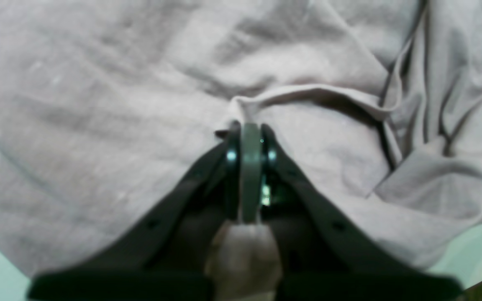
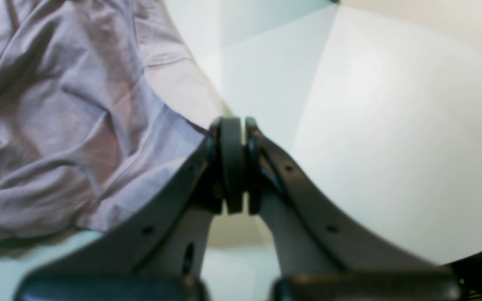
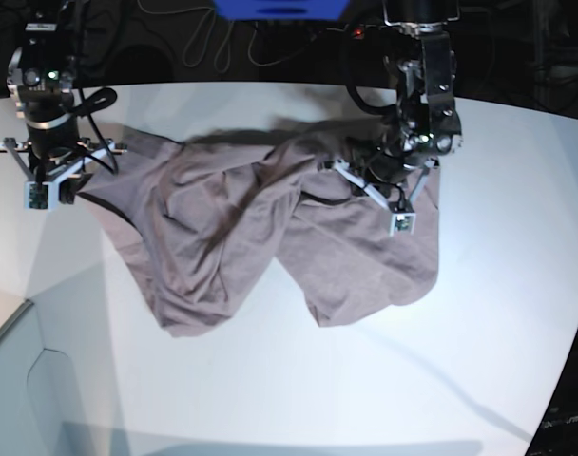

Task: Layout the t-shirt on the table in an organized manner, then fold the t-shirt properly
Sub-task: 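Lower the left gripper onto the shirt and grasp a fold of fabric, then pull the grasped fabric with the left gripper away from the right gripper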

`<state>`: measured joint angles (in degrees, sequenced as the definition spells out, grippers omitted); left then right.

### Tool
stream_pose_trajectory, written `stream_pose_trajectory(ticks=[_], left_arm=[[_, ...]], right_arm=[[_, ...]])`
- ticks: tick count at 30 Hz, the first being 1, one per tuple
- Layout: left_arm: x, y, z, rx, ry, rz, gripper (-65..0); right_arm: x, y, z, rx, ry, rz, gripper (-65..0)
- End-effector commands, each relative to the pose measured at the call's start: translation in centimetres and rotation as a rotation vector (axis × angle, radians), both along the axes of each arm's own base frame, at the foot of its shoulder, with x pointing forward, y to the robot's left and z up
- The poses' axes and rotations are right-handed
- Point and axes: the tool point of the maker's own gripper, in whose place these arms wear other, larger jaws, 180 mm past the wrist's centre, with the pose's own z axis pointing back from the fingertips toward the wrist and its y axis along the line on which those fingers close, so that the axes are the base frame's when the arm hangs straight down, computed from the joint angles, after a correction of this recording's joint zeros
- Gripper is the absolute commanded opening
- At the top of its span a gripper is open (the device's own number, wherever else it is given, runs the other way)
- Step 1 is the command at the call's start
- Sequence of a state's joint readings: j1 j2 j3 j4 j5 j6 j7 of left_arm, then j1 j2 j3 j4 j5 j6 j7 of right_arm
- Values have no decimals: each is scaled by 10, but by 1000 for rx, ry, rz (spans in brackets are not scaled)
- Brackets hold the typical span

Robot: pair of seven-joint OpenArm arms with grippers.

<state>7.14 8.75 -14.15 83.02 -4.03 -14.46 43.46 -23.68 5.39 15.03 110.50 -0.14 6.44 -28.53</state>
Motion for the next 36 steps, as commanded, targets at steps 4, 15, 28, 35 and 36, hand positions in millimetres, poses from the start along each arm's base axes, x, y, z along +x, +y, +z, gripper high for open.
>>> stream_pose_trajectory(ticks=[4,15,28,35,36], left_arm=[[17,0,24,-3,-85,4,-649],[72,18,143,51,-428,33,-649],[181,-1,325,101,-879,-66,-649],[234,-6,362,83,-899,-75,-649],[242,-8,363,79,-890,-79,-649]], right_arm=[[3,0,2,-11,-15,20,-650],[0,-2,-7,-5,8,15,-650],[-11,-28,-8,-32,24,-55,-650],[-31,-36,-17,-42,72,-74,-650],[-36,-36,-20,-43,85,-74,-650]])
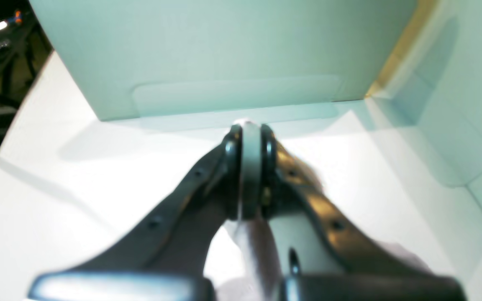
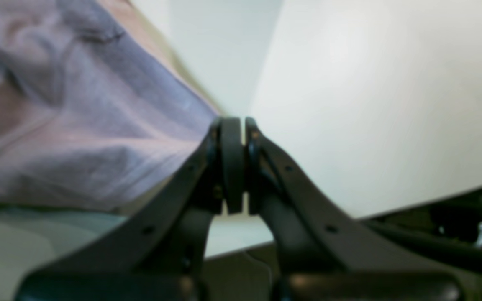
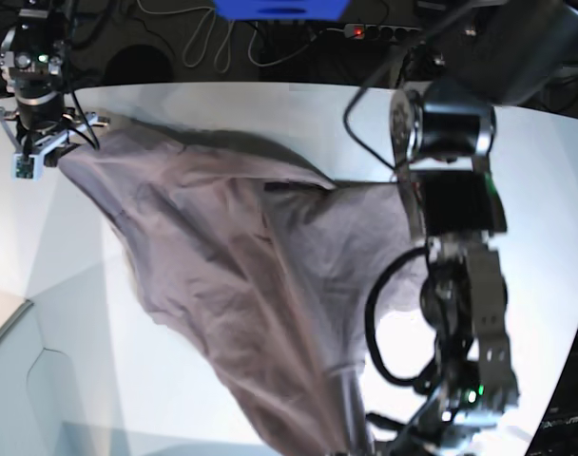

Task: Layout the t-shirt on the table in an organized manner, then fold the t-shirt properly
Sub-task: 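Pull the grasped fabric with the left gripper away from the right gripper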

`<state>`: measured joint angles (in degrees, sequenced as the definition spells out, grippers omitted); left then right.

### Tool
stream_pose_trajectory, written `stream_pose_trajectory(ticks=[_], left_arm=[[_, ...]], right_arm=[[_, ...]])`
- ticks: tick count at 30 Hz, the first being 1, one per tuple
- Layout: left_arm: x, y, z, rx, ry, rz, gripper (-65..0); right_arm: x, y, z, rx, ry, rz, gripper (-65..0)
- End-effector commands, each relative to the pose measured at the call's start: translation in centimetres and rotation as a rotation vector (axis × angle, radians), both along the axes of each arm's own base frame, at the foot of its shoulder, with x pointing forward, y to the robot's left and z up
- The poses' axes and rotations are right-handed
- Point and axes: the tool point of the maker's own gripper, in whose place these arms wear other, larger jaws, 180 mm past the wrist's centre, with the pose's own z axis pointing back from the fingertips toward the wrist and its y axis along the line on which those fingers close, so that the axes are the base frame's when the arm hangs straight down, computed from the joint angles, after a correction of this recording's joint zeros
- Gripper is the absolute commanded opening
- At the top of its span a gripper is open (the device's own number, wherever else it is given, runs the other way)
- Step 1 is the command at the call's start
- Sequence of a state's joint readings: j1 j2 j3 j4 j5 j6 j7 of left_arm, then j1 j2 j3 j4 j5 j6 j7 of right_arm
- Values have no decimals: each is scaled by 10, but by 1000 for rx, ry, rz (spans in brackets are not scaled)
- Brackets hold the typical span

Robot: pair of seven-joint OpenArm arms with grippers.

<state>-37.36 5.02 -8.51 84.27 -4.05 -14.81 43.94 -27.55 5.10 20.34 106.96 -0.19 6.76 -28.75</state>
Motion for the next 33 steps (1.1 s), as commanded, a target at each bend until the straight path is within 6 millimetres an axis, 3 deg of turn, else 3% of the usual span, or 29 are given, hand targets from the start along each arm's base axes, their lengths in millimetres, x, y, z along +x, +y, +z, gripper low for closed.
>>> stream_pose_trajectory(ticks=[1,8,15,20,26,28,33], left_arm=[[10,-4,36,-24,-94,-9,-649],[62,-21,82,-73,-162,-41,-649],[84,-66,116,-83,-174,-117,-649],[89,-95,95,9,-125,-174,-614],[87,-122,33,144,-19,-237,-311],[81,-122,8,138,21,-241,-250],[62,-121,-31,103,61,-243,-247]], right_arm=[[3,-2,9,-23,-30,23,-650],[-16,6,-1,4,9,8,-650],[-28,18,-5,34,23,-6,-650],[-33,28,-10,69,28,-24,-650],[-44,38,-17,104,47,-47,-650],[-47,40,-19,112,55,-54,-650],[-52,41,-21,115,64,-54,-650]])
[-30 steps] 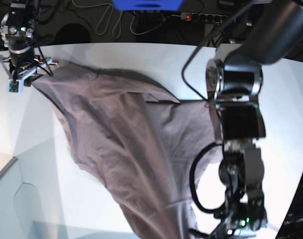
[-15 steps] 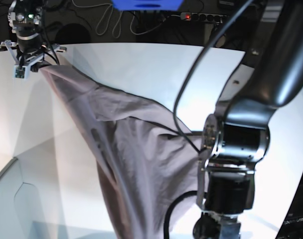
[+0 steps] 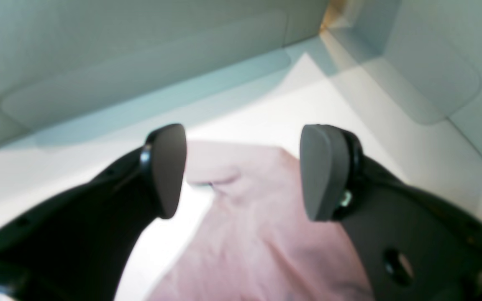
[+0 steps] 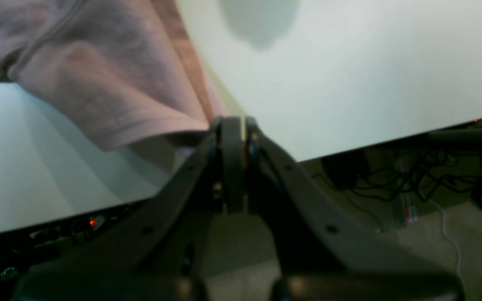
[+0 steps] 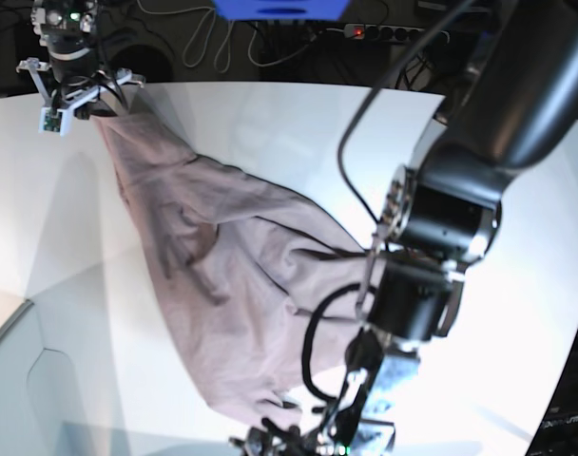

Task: Layout the t-shirt on the table in an organized manner, then fold the t-shirt properly
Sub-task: 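Pull the grasped fabric with the left gripper away from the right gripper, then release and regrasp the shirt fabric with the left gripper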

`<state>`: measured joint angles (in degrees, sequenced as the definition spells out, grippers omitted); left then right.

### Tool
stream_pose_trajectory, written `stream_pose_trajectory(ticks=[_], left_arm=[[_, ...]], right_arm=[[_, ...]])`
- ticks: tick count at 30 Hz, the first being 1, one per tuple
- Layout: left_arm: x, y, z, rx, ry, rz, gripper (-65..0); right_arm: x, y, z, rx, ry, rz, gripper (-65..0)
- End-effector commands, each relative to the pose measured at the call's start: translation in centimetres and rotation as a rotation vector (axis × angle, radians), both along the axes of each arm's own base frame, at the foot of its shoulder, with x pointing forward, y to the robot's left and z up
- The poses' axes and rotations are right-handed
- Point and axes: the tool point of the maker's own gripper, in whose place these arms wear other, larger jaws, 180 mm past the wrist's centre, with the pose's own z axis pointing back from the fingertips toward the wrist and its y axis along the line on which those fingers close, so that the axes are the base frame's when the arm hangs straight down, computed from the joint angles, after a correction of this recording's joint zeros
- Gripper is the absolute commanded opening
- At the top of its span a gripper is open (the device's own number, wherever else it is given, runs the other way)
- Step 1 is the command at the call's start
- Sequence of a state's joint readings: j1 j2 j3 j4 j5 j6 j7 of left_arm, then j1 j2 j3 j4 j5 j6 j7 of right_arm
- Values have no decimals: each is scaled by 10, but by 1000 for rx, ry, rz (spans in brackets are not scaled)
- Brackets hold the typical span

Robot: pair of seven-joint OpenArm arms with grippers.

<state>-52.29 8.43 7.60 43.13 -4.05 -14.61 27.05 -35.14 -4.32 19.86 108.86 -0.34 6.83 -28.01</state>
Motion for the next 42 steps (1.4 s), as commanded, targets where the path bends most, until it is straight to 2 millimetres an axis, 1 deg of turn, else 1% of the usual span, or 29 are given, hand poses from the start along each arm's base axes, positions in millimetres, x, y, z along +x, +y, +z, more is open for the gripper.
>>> stream_pose_trajectory(ticks=[1,2,4,5,6,8,10,12,15,17,19,20,23,26,29,31,33,34,38,42], left_arm=[[5,9,28,-17,-74,12,-247],[-1,20,13,-6,-55,27,-246],[-17,51,-22,33,-16,63,-246],[-27,69,-37,56,-5,81,-246],[-36,80,-49,71,1,92,-246],[-57,106,-72,105,16,114,-245],[-84,136,-100,124,51,157,-243],[-103,157,-118,104,83,207,-243],[-132,196,-145,59,147,322,-242],[-149,212,-164,24,195,386,-242],[-160,224,-180,-5,237,435,-242],[-164,228,-189,-20,263,455,-242],[-172,232,-208,-57,318,497,-242],[-175,227,-221,-75,359,499,-242],[-176,217,-224,-95,370,494,-242],[-167,216,-218,-111,343,499,-242],[-166,214,-224,-122,345,502,-243],[-166,213,-230,-127,355,503,-243],[-163,211,-236,-140,365,504,-246],[-162,210,-236,-142,362,505,-247]], right_arm=[[4,-1,8,-12,-27,16,-650],[4,-1,8,-12,-27,16,-650],[4,-2,8,-15,-27,19,-650],[5,-2,9,-18,-28,21,-650],[6,-2,9,-18,-33,21,-650],[8,-2,10,-19,-36,23,-650],[13,-6,13,-31,-47,33,-650],[18,-7,15,-34,-58,35,-650],[22,-9,18,-39,-71,30,-650],[27,-9,20,-39,-83,30,-650],[28,-9,20,-40,-84,37,-650],[29,-10,20,-44,-84,42,-650],[29,-9,20,-43,-84,45,-650],[34,-4,21,-34,-89,82,-650],[36,1,20,-23,-86,122,-650],[36,4,19,-16,-82,143,-650],[36,7,18,-11,-79,156,-650],[36,7,18,-11,-79,156,-650],[36,7,18,-11,-79,156,-650],[37,3,19,-24,-77,165,-650]])
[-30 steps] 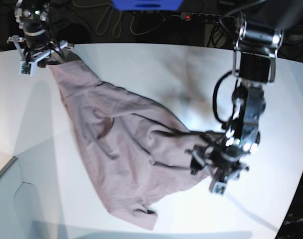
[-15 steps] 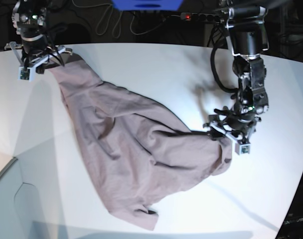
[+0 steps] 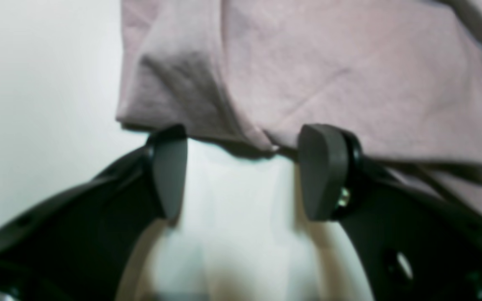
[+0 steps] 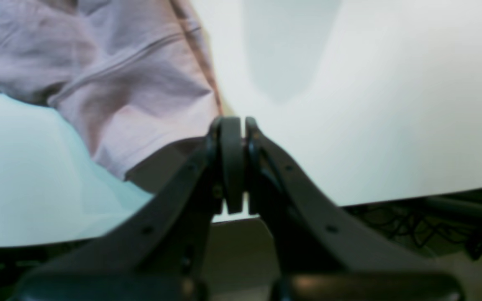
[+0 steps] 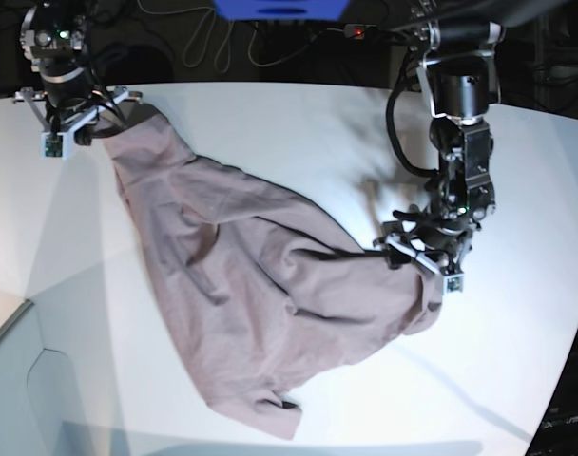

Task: Layout the t-shirt on the table in an organized manner, then fold the t-shirt properly
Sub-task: 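Release and regrasp the shirt fabric with the left gripper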

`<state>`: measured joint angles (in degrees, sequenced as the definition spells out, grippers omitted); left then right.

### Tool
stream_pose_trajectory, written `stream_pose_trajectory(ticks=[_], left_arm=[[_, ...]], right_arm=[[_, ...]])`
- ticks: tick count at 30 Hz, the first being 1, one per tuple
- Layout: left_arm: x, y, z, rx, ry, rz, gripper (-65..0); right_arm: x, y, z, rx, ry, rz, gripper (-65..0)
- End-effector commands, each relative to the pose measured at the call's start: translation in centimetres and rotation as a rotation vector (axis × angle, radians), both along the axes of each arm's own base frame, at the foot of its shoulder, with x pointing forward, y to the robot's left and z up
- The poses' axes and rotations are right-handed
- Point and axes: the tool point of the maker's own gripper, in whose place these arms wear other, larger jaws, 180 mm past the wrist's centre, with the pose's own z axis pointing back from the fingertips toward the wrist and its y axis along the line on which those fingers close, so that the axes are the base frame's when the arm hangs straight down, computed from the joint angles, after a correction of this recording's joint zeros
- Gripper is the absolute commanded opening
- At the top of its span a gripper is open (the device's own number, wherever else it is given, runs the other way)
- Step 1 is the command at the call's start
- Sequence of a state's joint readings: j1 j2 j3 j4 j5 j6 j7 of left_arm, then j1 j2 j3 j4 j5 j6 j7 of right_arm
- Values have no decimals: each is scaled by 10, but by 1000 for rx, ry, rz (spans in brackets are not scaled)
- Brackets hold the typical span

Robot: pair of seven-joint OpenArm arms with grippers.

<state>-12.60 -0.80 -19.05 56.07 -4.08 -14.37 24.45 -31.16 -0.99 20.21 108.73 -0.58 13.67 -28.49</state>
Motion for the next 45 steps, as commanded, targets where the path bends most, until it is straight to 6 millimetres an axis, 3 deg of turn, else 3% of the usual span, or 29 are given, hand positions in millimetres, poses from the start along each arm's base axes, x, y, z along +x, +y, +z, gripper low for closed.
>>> stream_pose_trajectory(ticks=[1,12,16,19,22,27,31,34,39,42,45], left_arm=[[19,3,22,2,-81,8,-251],[23,6,26,5,-117,20,-482],[22,6,26,5,-114,19,-647],[23,13,28,12,-119,31,-640],[23,36,38,2,-144,107,-648],[35,69,101,62,-285,162,-648],[48,80,180,139,-441,150,-648],[71,62,244,179,-565,92,-648],[107,35,328,222,-733,3,-648],[139,11,357,211,-761,-57,-648],[169,-12,369,196,-748,-113,-648]], right_arm=[[5,1,8,-6,-32,25,-650],[-2,-8,-7,-14,15,30,-650],[-2,-8,-8,-15,16,30,-650],[-2,-8,-8,-15,16,30,-650],[2,-12,-5,-27,7,36,-650],[4,-27,-1,-55,1,20,-650],[7,-43,6,-80,-17,-15,-650],[10,-56,13,-100,-38,-49,-650],[5,-72,18,-122,-40,-87,-650],[5,-74,21,-129,-46,-92,-650],[4,-72,22,-129,-45,-90,-650]])
